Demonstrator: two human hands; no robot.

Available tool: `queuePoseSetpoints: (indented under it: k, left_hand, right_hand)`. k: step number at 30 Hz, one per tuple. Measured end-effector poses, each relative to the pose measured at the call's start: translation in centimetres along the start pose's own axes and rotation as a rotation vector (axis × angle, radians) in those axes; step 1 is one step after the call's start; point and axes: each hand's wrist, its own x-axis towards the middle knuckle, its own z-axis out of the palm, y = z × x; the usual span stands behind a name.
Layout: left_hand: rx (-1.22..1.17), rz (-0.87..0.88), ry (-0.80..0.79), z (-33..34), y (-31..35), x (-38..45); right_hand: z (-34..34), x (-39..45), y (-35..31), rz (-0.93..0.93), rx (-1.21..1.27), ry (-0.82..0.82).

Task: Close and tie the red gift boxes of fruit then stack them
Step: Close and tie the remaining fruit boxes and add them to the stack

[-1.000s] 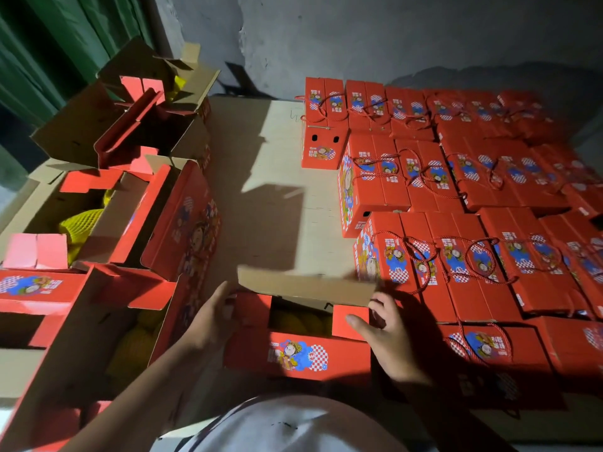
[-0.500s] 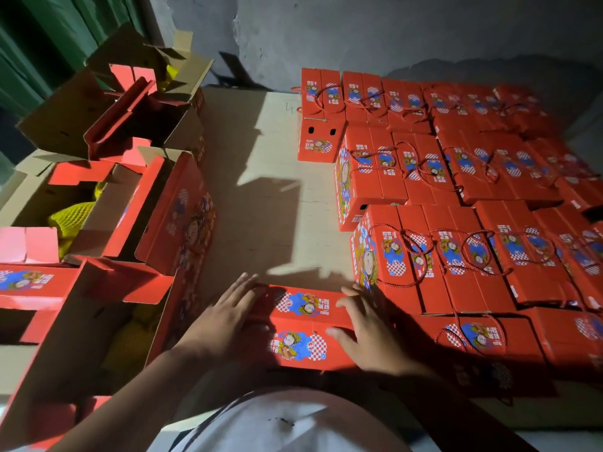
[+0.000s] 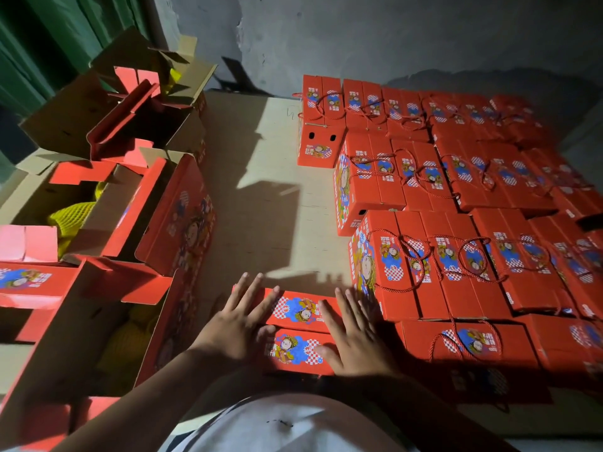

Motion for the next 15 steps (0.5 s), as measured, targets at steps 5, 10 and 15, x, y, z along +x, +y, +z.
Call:
queuePoseSetpoints:
  k: [5,10,15]
  left_hand:
    - [0.04,-0.021,0.029,0.2,0.2,0.4]
    - [-0.087,-0.052,0.107,0.4,0.3,-0.1]
    - [-0.965,-0.587,0.26,1.3,1.2,-1.8]
  right_hand:
    - [0.0,-0.1,0.3,-0.038,-0.024,-0.031]
    - [-0.8,-0.5,0.9,-0.093,-0.031,-0.099]
    - [0.2,-3.4,-1.3,-0.037,-0.078,0.002]
